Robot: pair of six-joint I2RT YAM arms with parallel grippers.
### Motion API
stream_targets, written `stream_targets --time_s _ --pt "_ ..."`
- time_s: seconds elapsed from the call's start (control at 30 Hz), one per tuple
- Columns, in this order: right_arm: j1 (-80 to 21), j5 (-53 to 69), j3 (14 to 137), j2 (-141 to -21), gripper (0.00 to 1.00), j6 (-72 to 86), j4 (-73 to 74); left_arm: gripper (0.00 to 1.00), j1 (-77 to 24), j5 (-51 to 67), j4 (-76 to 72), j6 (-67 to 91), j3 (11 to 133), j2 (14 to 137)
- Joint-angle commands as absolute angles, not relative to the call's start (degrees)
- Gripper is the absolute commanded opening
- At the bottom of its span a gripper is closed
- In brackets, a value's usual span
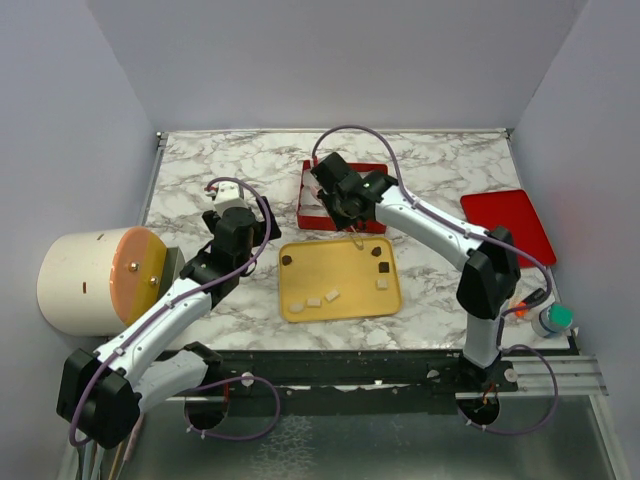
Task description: Pack the chocolate
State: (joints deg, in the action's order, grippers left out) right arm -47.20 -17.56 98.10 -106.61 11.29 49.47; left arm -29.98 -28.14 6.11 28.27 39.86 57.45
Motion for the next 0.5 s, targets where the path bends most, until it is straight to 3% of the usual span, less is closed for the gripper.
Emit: stream_targets --time_s 0.0,0.47 --pt "-46.01 -14.08 102.93 -111.49 0.14 8.56 46.69 0.97 -29.62 -28.65 5.0 28.41 39.91 58.02" --pt "-43.95 -10.08 107.16 -117.16 0.2 8.15 45.99 0.97 -29.53 -28.17 4.33 28.49 39.2 58.41"
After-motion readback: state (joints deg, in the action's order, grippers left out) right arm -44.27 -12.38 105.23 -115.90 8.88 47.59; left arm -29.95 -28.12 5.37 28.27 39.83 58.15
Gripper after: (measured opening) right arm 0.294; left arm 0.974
